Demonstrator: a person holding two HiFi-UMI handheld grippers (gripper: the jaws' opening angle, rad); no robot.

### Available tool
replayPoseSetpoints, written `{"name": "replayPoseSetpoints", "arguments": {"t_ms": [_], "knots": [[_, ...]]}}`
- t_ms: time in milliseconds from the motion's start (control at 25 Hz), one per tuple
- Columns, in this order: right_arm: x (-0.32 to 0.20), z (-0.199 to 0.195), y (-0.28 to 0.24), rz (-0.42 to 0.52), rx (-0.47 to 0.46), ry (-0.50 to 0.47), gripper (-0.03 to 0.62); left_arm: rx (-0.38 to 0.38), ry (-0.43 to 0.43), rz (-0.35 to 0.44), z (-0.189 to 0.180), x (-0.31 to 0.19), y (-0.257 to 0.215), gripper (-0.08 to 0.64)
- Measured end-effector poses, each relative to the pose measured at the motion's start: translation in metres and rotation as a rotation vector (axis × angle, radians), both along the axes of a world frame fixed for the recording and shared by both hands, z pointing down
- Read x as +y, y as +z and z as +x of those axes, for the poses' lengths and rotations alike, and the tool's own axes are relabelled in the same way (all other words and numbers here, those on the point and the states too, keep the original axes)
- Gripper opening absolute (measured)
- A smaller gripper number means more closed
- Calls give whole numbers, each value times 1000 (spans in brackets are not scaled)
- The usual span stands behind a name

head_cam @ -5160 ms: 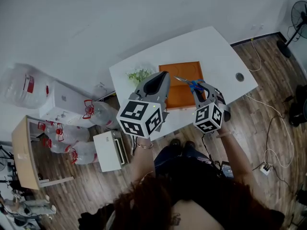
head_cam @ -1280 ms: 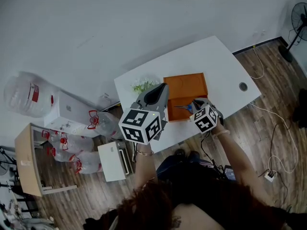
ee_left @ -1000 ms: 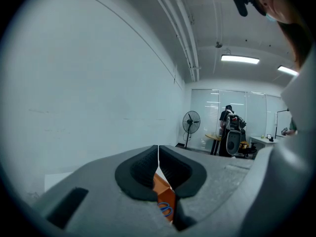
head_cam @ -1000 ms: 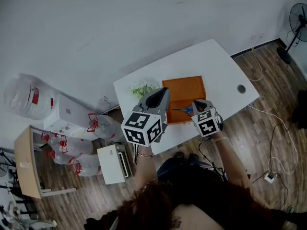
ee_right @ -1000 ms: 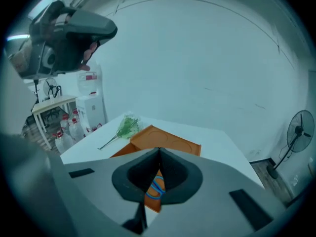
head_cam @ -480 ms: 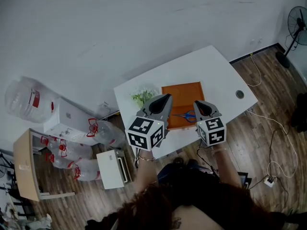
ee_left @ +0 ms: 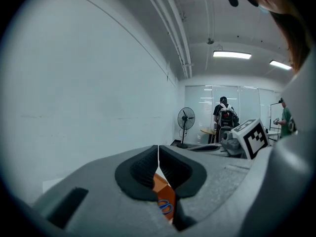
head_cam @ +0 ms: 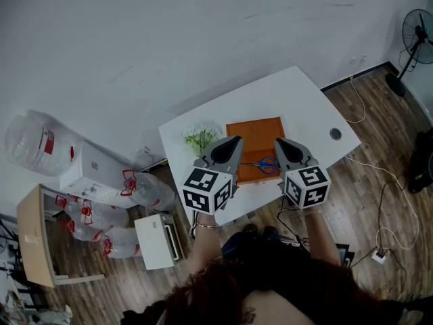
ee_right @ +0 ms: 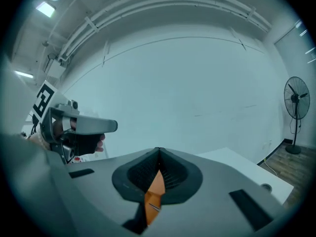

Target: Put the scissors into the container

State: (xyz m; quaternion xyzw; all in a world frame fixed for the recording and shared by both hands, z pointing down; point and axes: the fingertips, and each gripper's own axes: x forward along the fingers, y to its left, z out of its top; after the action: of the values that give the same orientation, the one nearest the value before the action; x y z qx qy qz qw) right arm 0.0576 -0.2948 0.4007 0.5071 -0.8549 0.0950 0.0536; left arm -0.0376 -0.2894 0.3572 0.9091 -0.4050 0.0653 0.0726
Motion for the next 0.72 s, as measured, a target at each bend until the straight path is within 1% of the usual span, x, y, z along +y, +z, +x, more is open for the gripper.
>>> {"name": "replayPoseSetpoints", "arguments": {"t_ms": [160,320,480,720], "knots": [[5,-1,-9,9,-34,-3,-3,-10,3,-2,0,2,4,20],[6,-1,-16,29,-10,9,-3,1,14,11,2,3,-2,20],[9,2,-20,47,6,23,-3,-8,17,14,4,4,-3,20],[10,6,-22,49,14,39,-3,-10,27,17,7,6,-4,20]]}}
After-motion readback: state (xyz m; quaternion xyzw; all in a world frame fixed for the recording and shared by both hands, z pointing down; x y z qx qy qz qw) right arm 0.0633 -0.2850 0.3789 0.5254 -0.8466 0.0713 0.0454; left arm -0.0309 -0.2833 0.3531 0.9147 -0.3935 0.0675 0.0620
